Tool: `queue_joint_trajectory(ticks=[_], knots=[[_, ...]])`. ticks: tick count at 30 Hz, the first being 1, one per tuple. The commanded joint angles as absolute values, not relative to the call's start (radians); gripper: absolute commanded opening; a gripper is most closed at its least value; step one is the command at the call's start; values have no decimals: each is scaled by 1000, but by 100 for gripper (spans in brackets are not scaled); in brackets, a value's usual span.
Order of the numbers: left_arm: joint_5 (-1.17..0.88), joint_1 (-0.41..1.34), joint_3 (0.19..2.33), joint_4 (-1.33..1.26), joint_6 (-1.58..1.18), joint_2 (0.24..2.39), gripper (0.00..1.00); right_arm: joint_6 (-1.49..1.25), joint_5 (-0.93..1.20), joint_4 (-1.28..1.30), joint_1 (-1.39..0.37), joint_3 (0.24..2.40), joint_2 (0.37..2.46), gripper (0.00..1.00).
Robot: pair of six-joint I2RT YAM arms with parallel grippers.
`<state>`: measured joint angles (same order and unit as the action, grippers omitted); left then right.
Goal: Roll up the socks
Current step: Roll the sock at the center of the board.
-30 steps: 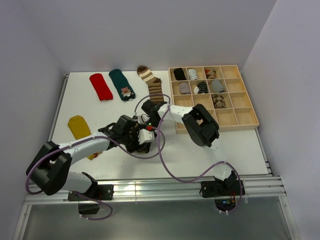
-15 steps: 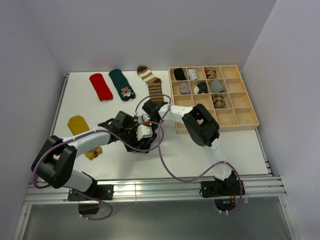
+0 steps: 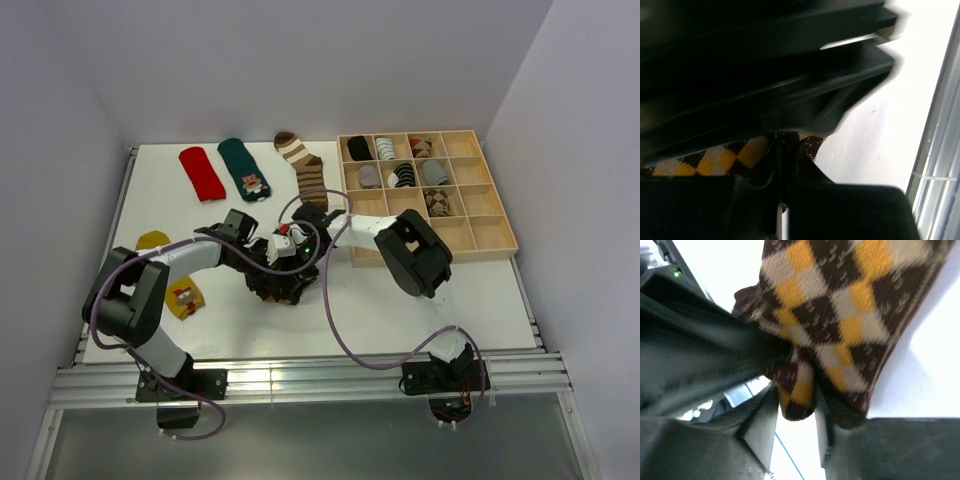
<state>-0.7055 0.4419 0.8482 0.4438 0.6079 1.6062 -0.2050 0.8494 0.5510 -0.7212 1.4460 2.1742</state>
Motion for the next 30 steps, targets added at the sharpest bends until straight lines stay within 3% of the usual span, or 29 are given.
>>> queue_joint_trajectory(ticks=[1,8,19,24,30], knots=[[-704,364,887,475,656,1672,0,-259,650,435,-700,1280,2094,45],[-790,287,1001,593,706,1787,0,-364,473,171,-675,1013,1769,51],[-856,276,1339,1099,889,2111,0,-284,162,-181,-735,655,1248,51],[-856,276,1423,1251,968,2239,0,-137,22,-128,-888,748,1282,55],[-816,301,1440,1342,1042,2306,0,-17,-41,-52,-1029,921,1503,58]])
